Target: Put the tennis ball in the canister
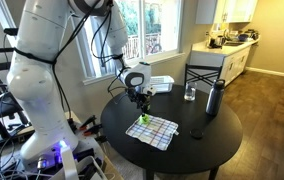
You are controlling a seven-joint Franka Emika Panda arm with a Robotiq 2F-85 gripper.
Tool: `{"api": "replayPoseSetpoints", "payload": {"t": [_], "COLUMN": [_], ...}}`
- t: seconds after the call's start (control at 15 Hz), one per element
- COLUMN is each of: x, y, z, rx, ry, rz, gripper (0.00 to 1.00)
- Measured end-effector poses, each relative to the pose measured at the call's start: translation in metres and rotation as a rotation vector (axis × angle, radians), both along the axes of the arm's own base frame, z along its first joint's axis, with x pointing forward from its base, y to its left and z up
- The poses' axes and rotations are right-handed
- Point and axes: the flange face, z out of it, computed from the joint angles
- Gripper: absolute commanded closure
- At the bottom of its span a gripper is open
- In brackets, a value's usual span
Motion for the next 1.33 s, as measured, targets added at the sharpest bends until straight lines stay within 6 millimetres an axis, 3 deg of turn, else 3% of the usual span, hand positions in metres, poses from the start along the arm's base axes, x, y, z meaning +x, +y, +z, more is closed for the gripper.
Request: {"api": "replayPoseSetpoints", "payload": {"t": [0.6,1.33], "x": [0.018,0.008], "y": [0.004,0.017], "z": [-0.033,-0.067], "rx": [0.007,-0.027], "ry": [0.004,0.051], "rz": [0.031,0.151], "gripper": [0.0,0.0]}}
